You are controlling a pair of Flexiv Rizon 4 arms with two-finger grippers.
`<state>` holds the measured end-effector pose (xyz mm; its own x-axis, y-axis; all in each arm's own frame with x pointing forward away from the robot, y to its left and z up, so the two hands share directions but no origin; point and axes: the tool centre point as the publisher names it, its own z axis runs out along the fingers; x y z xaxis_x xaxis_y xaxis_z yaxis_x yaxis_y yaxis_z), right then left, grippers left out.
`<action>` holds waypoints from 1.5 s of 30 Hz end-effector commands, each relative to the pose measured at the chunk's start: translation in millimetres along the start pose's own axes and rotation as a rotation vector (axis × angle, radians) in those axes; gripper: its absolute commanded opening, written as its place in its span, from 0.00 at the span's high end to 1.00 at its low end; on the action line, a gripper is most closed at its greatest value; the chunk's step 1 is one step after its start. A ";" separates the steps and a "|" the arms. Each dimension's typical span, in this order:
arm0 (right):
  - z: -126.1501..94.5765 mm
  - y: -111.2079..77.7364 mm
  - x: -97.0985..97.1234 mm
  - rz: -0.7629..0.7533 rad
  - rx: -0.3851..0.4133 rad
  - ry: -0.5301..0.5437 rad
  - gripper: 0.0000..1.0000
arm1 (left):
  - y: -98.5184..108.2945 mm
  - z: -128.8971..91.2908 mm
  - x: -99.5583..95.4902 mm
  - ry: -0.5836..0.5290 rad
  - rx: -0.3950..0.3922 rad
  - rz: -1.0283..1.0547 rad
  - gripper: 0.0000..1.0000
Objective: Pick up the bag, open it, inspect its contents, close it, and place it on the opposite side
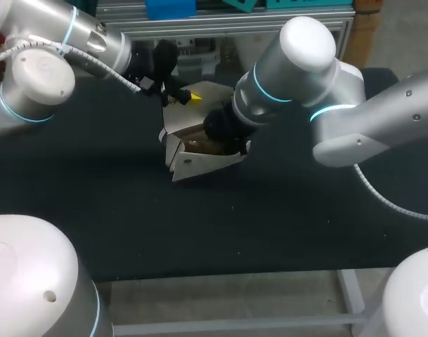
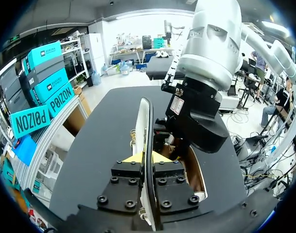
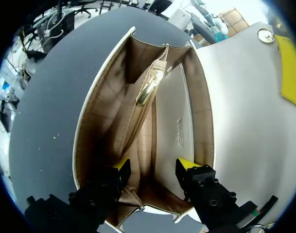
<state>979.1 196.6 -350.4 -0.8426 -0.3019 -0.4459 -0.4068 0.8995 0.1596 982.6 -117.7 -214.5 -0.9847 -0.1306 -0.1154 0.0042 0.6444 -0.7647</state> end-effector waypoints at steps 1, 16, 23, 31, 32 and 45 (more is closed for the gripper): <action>2.6 2.6 4.3 0.002 0.023 0.001 0.00 | -1.1 1.4 0.2 0.001 0.003 0.009 1.00; 1.5 1.2 2.7 0.006 0.032 -0.004 0.00 | -1.8 3.2 -0.7 0.003 -0.003 0.025 1.00; 2.2 1.1 2.4 0.008 0.030 -0.003 0.00 | -1.4 3.2 -0.3 0.004 -0.004 0.027 1.00; 1.7 1.3 1.6 0.007 0.031 -0.006 0.00 | -0.7 3.3 0.2 0.005 -0.005 0.028 1.00; 1.5 1.4 1.2 0.007 0.031 -0.007 0.00 | -0.5 3.2 0.2 0.005 -0.005 0.028 1.00; -13.0 1.0 -8.6 0.002 0.050 -0.078 1.00 | -0.1 4.2 0.8 0.010 -0.013 0.032 1.00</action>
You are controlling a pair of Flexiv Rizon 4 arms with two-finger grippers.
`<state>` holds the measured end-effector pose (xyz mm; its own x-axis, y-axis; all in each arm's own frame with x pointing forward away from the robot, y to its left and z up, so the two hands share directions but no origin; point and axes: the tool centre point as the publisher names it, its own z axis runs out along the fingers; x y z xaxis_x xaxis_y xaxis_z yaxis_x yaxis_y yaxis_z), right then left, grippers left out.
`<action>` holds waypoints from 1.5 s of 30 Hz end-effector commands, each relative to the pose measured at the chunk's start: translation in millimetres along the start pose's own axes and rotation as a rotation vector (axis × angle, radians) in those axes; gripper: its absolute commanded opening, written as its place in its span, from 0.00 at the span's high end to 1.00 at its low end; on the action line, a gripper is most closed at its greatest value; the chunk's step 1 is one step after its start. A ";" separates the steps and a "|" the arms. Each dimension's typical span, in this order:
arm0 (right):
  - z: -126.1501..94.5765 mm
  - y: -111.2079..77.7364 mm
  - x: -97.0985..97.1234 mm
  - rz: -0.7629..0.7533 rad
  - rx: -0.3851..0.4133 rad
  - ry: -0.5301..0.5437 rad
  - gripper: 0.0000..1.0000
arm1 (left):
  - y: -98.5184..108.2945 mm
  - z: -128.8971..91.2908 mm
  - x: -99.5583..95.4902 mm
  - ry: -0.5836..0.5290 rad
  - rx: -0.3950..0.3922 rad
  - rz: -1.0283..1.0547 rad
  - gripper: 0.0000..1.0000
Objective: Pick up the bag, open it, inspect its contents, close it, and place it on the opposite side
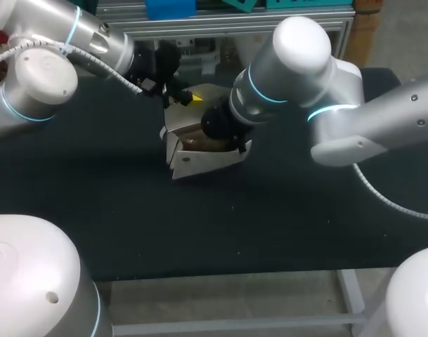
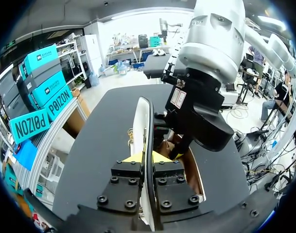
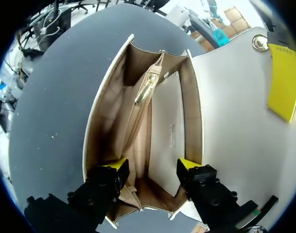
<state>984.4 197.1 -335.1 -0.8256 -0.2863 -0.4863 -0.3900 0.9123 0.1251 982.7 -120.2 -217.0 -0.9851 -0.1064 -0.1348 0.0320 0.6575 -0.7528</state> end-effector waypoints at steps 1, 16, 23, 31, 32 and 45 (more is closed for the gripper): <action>-3.2 0.2 1.9 0.001 0.009 -0.038 1.00 | -0.5 0.7 0.3 0.004 -0.001 0.002 1.00; -46.6 2.7 -10.7 -0.010 0.047 -0.191 1.00 | -5.0 0.3 4.0 0.002 -0.019 0.010 1.00; -79.3 4.2 -13.2 -0.014 0.061 -0.283 1.00 | -10.5 0.5 8.0 0.006 -0.029 0.005 1.00; -112.2 4.7 -5.8 -0.007 0.078 -0.337 1.00 | -18.5 -4.4 13.0 0.113 -0.024 -0.069 1.00; -115.9 5.1 -3.4 -0.007 0.083 -0.342 1.00 | -18.6 -3.3 12.3 0.141 -0.025 -0.088 1.00; -131.3 9.6 33.1 0.004 0.101 -0.332 1.00 | 12.5 45.6 -12.9 0.366 -0.041 -0.243 1.00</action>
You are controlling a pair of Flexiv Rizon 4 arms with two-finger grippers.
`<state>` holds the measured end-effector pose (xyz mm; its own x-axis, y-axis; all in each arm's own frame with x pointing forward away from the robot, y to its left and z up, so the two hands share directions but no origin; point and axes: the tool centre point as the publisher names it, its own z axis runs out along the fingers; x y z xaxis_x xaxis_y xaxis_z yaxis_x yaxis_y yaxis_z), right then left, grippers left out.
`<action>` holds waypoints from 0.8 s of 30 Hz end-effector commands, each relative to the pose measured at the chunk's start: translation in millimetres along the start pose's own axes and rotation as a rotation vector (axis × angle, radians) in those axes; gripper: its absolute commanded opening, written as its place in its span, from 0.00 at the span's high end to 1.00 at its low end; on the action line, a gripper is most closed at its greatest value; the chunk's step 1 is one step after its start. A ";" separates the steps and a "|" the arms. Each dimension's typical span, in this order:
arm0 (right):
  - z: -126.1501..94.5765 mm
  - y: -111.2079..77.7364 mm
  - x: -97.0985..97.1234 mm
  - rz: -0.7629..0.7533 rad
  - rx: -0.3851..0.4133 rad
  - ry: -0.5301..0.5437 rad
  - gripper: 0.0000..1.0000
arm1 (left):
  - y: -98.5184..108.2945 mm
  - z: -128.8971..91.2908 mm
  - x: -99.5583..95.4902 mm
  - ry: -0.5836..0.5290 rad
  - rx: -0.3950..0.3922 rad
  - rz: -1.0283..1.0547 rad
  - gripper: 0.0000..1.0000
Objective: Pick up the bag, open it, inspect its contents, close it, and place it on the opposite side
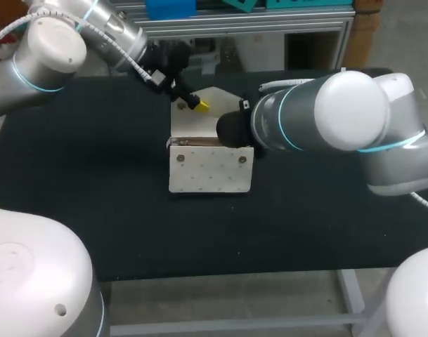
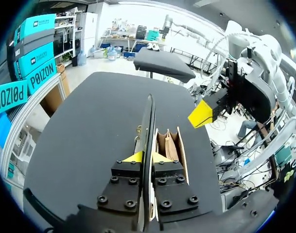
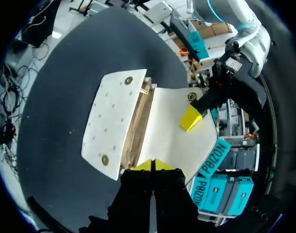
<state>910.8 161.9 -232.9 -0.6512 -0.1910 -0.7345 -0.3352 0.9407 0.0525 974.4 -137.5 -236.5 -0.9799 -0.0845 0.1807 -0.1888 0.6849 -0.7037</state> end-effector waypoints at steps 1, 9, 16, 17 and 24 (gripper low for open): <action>-6.8 -0.2 12.8 0.001 0.005 -0.009 1.00 | 3.5 17.4 -34.2 0.125 0.012 -0.027 1.00; -2.7 -4.7 32.9 -0.003 0.010 -0.004 1.00 | 19.2 26.8 -54.5 0.069 0.051 -0.079 1.00; 8.0 -13.2 51.7 0.016 0.010 0.017 1.00 | 31.0 35.3 -61.2 0.025 0.042 -0.099 1.00; 9.3 -14.3 54.0 0.018 0.010 0.019 1.00 | 32.3 36.3 -62.4 0.026 0.042 -0.099 1.00; 14.5 -16.4 66.3 0.064 0.013 0.034 1.00 | 38.0 44.9 -67.4 0.009 0.046 -0.104 1.00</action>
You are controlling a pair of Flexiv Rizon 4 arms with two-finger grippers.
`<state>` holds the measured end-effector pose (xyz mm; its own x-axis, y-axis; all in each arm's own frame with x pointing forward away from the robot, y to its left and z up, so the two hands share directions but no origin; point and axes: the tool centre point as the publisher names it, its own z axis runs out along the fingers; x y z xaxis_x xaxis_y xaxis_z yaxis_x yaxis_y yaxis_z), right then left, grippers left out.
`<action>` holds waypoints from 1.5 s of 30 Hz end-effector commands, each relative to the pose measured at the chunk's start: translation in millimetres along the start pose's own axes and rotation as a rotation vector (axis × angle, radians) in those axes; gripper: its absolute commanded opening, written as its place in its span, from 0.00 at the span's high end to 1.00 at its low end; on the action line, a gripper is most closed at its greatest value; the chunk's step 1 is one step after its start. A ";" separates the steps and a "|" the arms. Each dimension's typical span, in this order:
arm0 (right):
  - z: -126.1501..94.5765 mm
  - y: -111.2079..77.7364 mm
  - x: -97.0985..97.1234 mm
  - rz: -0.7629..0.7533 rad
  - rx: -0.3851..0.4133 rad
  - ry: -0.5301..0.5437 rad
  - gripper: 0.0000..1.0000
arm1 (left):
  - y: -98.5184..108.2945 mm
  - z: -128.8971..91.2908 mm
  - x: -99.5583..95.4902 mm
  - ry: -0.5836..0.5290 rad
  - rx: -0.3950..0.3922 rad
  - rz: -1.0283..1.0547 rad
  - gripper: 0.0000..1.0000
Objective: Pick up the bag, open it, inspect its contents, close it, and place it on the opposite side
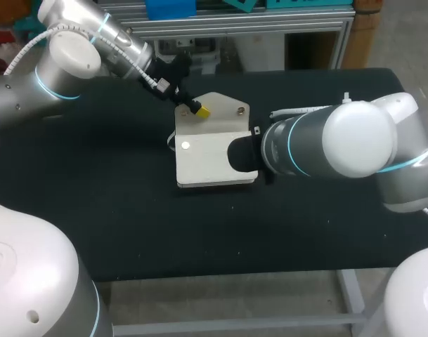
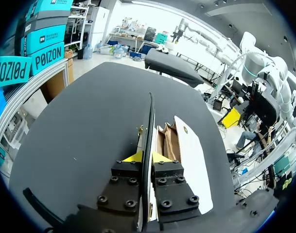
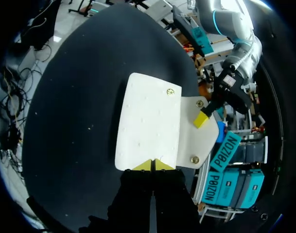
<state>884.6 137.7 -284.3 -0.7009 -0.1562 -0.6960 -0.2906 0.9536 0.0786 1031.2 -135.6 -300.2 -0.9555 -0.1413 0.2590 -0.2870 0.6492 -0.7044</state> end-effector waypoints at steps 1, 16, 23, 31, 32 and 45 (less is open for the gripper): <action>5.2 0.1 7.9 0.019 -0.001 -0.018 1.00 | 3.6 7.2 -1.2 -0.003 0.016 -0.010 1.00; 33.8 6.6 48.9 0.093 0.027 0.004 0.64 | 15.4 15.1 -10.4 0.024 0.005 -0.041 1.00; 41.7 0.3 54.4 0.101 0.042 0.000 0.62 | 17.1 18.8 -15.6 0.048 -0.016 -0.039 1.00; 45.5 -0.6 55.8 0.090 0.051 -0.006 0.53 | 19.2 25.7 -23.2 0.067 -0.044 -0.057 1.00; 45.8 -0.7 55.8 0.089 0.052 -0.006 0.53 | 19.5 26.6 -24.0 0.069 -0.046 -0.059 1.00; 59.3 -2.5 55.0 0.042 0.079 0.010 0.22 | 25.5 33.6 -31.0 0.098 -0.057 -0.082 1.00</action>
<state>883.6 138.8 -357.8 -0.7472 -0.1239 -0.6530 -0.2088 0.9765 0.0536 1045.2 -138.4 -344.6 -0.9206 -0.1391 0.3650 -0.3567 0.6803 -0.6403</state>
